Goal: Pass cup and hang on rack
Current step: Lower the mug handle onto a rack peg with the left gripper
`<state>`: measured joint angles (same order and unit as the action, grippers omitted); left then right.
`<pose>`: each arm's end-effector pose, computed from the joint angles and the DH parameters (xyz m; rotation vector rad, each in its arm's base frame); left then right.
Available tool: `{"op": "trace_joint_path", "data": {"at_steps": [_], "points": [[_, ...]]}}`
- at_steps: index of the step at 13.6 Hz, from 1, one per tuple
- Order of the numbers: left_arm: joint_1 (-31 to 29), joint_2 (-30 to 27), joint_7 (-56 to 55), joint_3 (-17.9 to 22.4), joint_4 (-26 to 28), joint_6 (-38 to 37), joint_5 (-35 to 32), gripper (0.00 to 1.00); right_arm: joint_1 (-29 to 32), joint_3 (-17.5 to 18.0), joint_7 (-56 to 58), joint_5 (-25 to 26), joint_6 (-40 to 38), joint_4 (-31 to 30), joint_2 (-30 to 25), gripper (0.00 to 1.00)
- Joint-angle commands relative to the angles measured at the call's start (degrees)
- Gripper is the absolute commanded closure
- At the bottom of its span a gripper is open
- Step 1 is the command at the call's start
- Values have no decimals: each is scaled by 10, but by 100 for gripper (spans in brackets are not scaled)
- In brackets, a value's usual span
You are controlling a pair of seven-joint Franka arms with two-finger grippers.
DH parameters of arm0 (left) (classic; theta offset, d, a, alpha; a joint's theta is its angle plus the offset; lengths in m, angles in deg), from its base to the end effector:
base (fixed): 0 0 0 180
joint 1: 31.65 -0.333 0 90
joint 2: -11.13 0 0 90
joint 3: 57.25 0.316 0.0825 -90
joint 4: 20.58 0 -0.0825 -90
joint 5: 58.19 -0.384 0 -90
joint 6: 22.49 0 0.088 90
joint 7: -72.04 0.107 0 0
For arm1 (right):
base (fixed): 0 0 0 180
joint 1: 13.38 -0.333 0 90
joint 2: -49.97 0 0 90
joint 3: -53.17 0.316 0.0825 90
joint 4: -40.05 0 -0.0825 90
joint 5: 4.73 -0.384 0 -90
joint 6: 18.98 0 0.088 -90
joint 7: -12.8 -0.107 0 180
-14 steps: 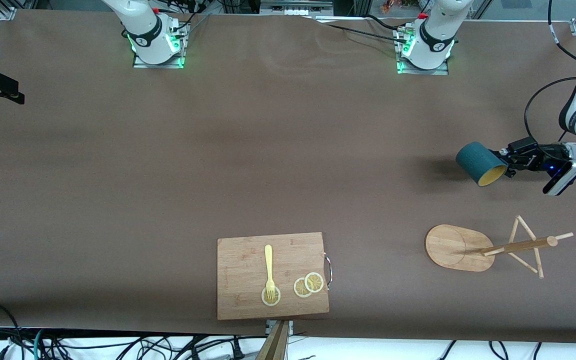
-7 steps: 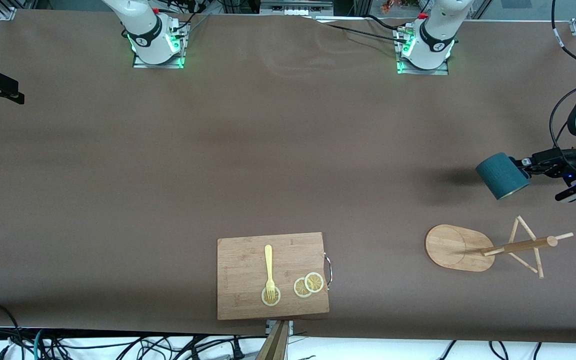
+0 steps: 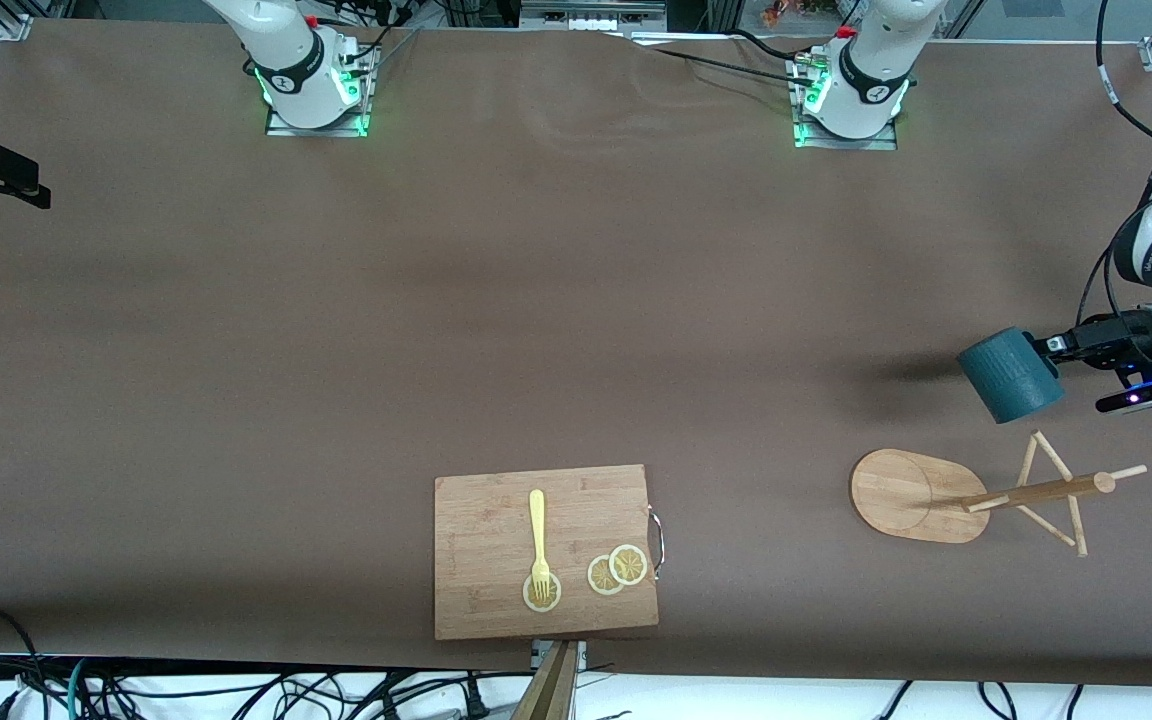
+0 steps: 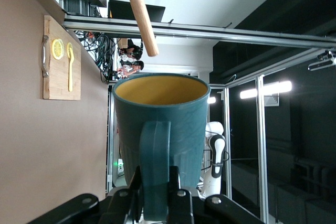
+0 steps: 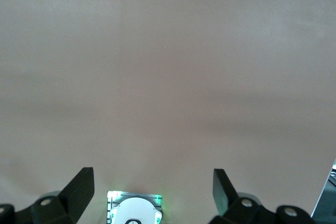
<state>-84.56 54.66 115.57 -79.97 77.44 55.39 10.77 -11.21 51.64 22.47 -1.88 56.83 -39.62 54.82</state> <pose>0.5640 0.2302 0.2375 1.3850 0.1752 0.1352 0.5525 -0.0412 0.6408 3.0952 0.1481 -0.2436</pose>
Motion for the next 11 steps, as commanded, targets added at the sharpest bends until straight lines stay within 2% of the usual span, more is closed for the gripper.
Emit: {"op": "trace_joint_path", "data": {"at_steps": [1,9,11], "points": [[5,12,-52,-3,-16,4,37,100,4,4,6,-3,5,-7,-7,0],[0,33,-126,-2,-17,8,58,100,5,4,5,-3,5,-7,-7,0],[3,37,-147,1,-36,17,61,100,5,4,3,-3,5,-7,-7,0]]}}
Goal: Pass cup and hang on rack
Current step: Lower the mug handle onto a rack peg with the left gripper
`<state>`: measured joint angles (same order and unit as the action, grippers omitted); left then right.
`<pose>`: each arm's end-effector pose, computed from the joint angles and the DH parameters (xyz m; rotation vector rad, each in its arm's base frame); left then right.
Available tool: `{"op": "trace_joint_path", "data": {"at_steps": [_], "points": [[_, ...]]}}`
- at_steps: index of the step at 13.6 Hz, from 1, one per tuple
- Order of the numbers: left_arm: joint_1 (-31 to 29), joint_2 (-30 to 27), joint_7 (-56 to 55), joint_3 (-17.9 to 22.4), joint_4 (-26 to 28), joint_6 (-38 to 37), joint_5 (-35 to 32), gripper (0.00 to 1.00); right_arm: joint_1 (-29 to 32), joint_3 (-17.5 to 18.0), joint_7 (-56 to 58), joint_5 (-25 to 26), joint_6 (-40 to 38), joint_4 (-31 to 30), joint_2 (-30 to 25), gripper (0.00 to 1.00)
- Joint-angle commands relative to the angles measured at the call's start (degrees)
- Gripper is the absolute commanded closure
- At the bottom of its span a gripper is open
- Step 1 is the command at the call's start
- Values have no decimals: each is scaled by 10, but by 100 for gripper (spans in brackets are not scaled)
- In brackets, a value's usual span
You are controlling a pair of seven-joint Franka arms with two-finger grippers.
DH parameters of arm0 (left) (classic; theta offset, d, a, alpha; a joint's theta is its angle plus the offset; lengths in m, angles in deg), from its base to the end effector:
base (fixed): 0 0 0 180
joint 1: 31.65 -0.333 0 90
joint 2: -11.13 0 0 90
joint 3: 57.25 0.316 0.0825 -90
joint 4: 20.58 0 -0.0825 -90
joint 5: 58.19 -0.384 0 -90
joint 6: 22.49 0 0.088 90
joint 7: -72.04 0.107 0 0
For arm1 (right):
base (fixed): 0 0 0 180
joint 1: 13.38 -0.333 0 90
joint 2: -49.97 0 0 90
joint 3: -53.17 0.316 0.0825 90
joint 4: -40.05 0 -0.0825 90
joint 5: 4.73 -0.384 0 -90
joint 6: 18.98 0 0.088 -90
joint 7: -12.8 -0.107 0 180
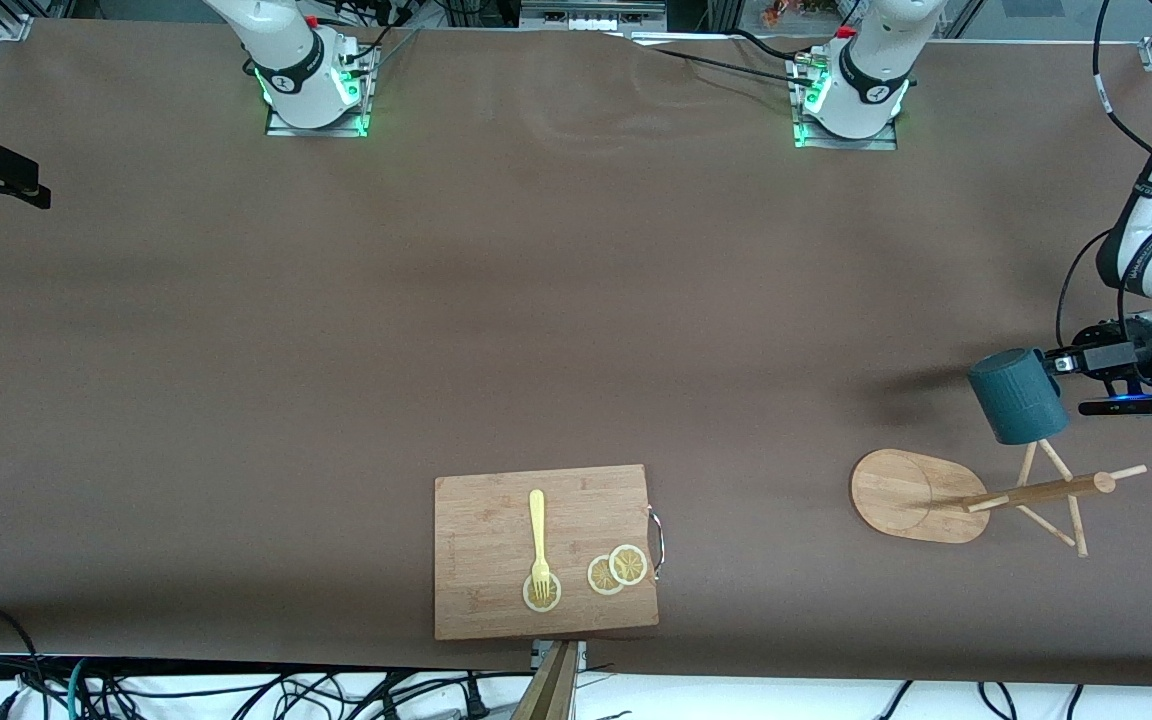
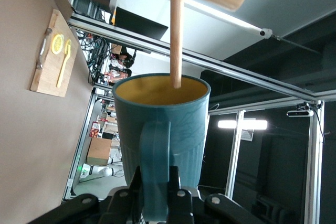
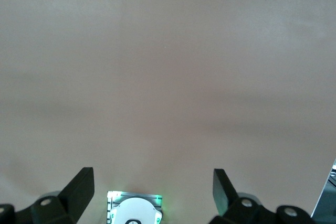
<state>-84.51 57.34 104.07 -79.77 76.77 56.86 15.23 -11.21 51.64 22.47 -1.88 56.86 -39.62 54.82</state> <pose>0.5706 0.2356 0.2196 1.2851 0.3736 0.0160 0.5526 -0.0412 0.6408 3.0952 0.1481 -0.2428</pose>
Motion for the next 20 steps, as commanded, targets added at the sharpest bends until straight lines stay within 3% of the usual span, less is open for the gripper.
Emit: {"op": "trace_joint_path", "data": {"at_steps": [1,13,17,20], "points": [[4,11,-41,-1,-34,6,16,100,5,4,3,-3,4,-7,-7,0],[10,13,-49,9,-50,70,18,100,5,4,0,-5,4,-7,-7,0],[13,55,-49,15,-103,74,14,100,6,3,-1,-4,4,-6,-7,0],[15,62,-49,15,-113,74,13,100,6,2,0,-4,4,-6,-5,0]]}}
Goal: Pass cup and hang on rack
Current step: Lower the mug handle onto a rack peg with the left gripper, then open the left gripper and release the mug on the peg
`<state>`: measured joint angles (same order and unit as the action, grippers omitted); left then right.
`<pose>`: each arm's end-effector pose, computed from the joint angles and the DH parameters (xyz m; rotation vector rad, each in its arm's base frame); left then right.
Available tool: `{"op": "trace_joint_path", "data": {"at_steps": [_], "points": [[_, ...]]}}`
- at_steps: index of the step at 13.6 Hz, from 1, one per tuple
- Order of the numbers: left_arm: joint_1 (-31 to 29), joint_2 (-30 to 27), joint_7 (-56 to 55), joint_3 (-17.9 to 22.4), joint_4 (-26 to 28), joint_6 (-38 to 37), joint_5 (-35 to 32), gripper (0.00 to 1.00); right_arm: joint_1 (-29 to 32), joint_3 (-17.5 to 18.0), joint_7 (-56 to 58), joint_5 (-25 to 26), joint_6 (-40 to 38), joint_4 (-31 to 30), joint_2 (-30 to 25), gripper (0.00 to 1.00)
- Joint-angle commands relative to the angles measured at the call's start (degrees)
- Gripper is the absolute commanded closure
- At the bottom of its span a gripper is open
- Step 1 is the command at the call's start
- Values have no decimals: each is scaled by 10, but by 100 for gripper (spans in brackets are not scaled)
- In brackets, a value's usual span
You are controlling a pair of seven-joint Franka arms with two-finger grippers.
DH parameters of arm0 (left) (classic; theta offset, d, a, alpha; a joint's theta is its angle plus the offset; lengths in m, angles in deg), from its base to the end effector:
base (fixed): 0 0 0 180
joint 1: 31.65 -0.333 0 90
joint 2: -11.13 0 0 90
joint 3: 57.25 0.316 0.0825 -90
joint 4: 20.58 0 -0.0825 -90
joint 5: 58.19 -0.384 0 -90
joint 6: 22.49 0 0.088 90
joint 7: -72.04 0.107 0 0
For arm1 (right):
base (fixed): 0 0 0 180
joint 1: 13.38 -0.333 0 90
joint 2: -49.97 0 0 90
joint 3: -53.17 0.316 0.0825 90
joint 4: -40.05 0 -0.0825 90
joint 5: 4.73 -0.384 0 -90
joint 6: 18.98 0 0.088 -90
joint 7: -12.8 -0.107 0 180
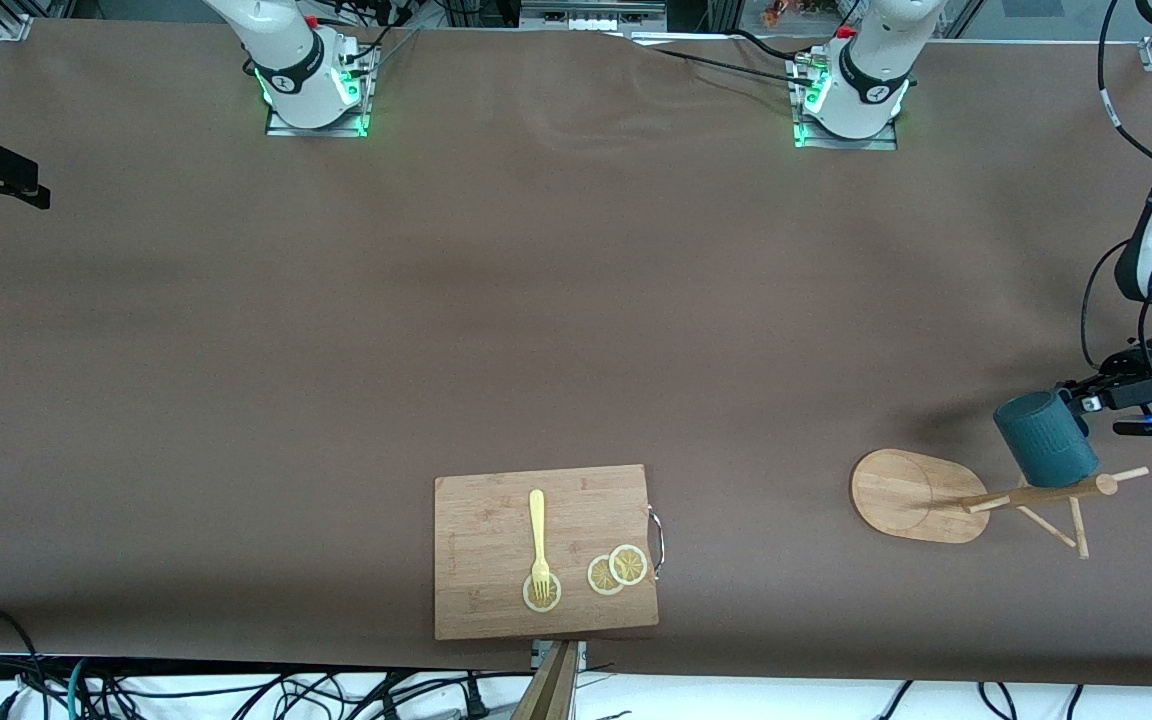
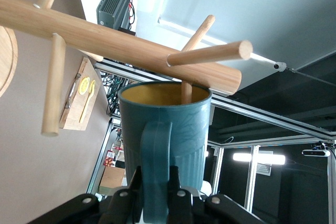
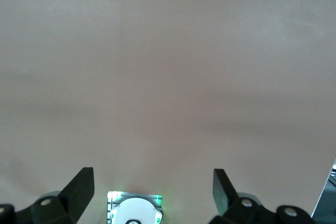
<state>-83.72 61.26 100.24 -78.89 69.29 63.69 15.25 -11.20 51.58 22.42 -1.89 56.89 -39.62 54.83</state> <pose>0.5963 0.2737 0.2088 1.3491 0.4905 0.0821 0.5527 -0.0419 0.6408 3.0955 0.1449 -0.2422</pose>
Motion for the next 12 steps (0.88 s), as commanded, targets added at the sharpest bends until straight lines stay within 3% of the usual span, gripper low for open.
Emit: {"op": "trace_joint_path", "data": {"at_steps": [1,3,8,12], "points": [[10,22,-10,7,-38,6,13,99,6,3,1,-4,4,-6,-5,0],[11,21,-3,10,-42,8,13,0,7,2,1,-5,4,-6,-5,0],[12,19,-4,32,-68,4,-23,0,7,2,1,-4,4,-6,-5,0],[1,14,44,34,-90,1,-108,0,7,1,1,-4,4,-6,-5,0]]}}
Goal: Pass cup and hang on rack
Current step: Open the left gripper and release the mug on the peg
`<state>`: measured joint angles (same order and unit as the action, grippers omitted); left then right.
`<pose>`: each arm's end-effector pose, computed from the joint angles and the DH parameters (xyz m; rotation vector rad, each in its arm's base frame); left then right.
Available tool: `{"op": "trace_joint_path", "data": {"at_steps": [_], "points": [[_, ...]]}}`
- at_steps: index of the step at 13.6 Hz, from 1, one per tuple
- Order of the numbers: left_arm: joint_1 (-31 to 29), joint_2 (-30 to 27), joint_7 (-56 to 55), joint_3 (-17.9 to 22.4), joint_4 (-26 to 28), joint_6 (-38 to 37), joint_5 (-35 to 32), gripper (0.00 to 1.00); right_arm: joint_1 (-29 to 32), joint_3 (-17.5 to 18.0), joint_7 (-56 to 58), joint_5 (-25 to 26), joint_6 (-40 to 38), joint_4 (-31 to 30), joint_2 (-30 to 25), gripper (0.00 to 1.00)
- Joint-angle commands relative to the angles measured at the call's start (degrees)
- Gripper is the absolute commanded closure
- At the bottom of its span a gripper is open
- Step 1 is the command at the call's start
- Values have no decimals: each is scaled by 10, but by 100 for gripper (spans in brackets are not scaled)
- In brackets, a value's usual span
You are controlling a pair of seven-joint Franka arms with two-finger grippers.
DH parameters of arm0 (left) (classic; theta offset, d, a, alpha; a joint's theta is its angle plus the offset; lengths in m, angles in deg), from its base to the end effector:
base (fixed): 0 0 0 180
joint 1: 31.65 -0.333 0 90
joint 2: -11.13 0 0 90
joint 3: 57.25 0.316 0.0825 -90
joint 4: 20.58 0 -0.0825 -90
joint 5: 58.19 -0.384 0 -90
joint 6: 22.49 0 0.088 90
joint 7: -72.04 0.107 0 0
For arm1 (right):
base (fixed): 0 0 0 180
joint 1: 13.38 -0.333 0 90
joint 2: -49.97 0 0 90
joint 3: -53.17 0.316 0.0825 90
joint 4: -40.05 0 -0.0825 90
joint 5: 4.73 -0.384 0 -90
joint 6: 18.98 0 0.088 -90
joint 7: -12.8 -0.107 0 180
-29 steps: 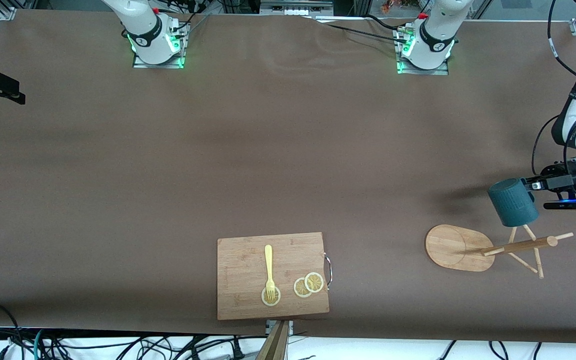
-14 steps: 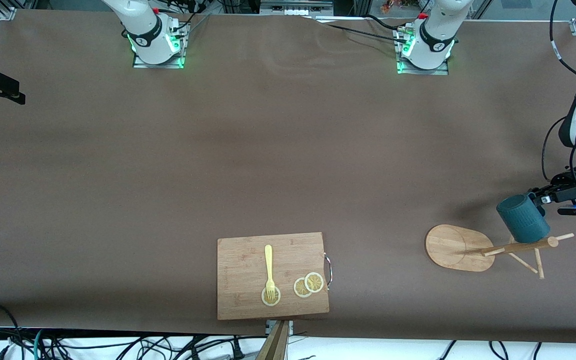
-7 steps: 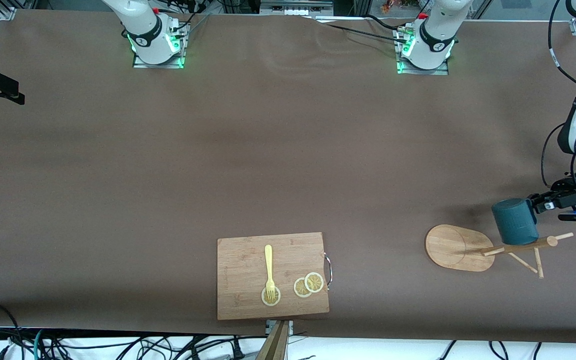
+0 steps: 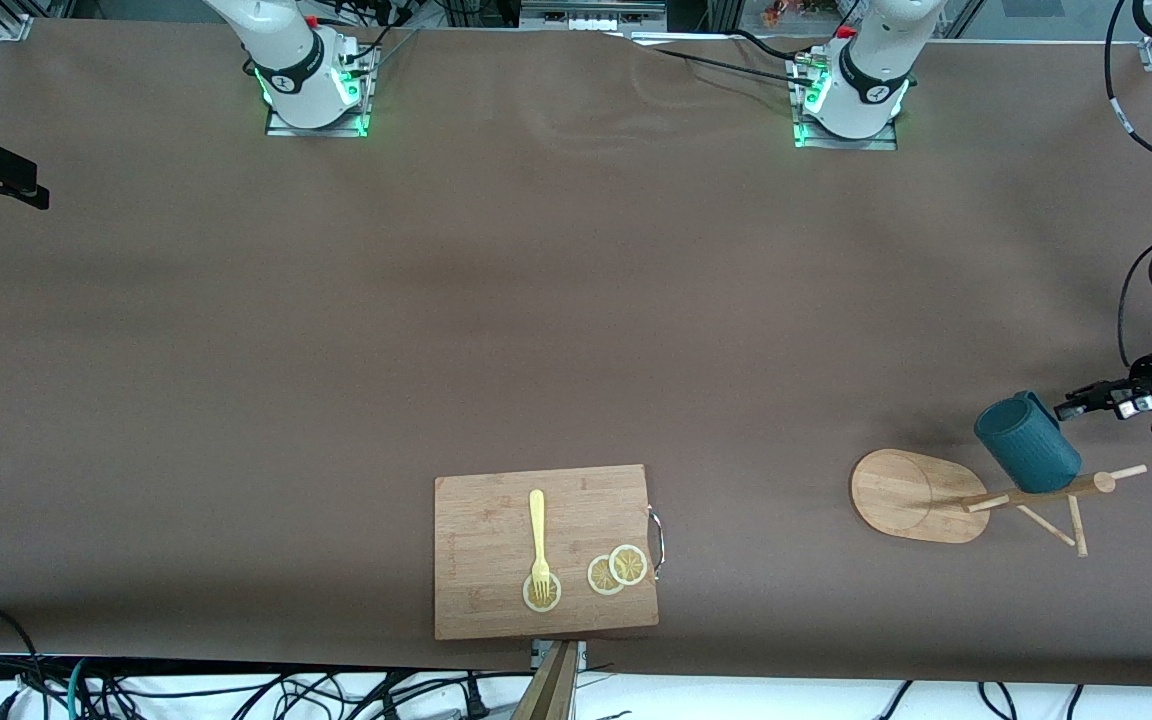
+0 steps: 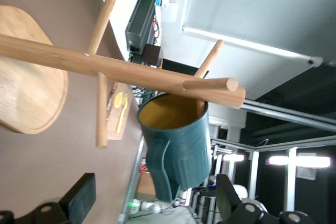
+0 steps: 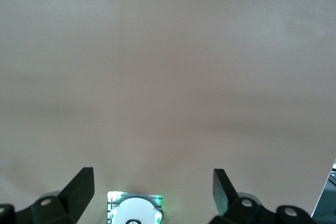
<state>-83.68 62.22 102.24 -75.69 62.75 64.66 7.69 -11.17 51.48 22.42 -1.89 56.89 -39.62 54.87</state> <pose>0.5920 0.3235 0.2138 1.5382 0.4585 0.1427 0.5528 -0.0431 0.6404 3.0957 0.1414 -0.2434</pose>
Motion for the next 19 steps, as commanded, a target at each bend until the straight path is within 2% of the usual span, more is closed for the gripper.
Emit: {"op": "trace_joint_path", "data": {"at_steps": [1,4,6,8,10,14,19], "points": [[0,2,25,2,-36,-8,-61,0,7,3,1,-4,4,-6,-5,0],[-5,0,56,2,-69,-43,-136,0,7,2,1,-4,4,-5,-5,0],[-5,-9,88,-5,-109,-55,-222,0,7,3,1,-4,4,-5,-5,0],[8,-40,88,-9,-138,-72,-282,0,7,2,1,-4,4,-5,-5,0],[53,-93,86,-9,-162,-94,-341,0,9,0,1,-7,4,-5,-5,0],[146,-198,77,-8,-165,-129,-422,0,8,-5,-3,-13,4,-5,-5,0],[248,-247,60,-7,-232,-190,-500,0,8,-5,-9,-13,4,-5,-5,0]]}}
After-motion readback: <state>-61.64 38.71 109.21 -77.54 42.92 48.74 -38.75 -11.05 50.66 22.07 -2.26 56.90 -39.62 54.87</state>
